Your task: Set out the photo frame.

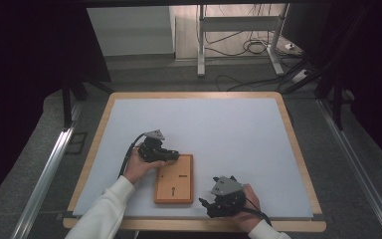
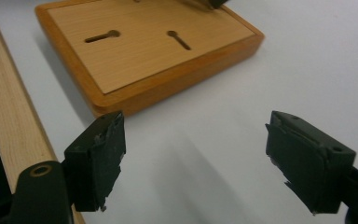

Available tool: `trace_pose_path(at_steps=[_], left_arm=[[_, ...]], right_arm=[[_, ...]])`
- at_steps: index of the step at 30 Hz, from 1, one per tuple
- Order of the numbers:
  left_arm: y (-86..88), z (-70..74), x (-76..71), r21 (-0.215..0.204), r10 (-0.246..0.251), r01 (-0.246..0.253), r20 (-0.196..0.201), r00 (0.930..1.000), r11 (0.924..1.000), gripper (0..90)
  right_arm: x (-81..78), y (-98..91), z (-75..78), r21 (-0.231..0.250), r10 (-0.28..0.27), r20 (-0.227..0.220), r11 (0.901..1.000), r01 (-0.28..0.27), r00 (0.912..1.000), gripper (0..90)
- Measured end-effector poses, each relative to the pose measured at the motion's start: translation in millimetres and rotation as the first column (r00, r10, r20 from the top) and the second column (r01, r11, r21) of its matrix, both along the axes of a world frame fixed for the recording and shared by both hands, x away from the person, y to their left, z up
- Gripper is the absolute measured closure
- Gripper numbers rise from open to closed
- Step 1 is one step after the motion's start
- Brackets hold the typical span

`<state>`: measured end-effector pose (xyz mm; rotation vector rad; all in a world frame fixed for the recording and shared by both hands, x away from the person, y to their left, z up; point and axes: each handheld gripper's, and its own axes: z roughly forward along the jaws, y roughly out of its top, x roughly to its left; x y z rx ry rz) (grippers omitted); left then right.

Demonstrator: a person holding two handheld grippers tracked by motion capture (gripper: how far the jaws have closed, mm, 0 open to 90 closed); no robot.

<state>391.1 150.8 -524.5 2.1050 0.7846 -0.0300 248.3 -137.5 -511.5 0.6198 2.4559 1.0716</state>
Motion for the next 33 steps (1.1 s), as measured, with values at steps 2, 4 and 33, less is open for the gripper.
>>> trace_pose_path(at_steps=[2,4,33], left_arm=[[0.5,-0.1,0.5,-0.001,-0.004,0.004,-0.005,1.0,1.0,81.7],[0.7,-0.3,0.9,-0.005,-0.005,0.005,-0.01,0.9999,1.0,81.5],[1.1,-0.9,6.5,-0.028,0.002,-0.003,-0.041,0.9991,0.9996,79.9]], right_arm=[[-3.0,7.0,-1.5,-0.017,0.02,0.008,0.9997,-0.019,0.9998,19.7],[-5.6,14.6,-3.6,-0.048,0.024,0.028,0.9986,-0.023,0.9993,17.1],[-18.1,79.5,-23.3,-0.293,0.137,0.285,0.9549,-0.05,0.9486,26.1]])
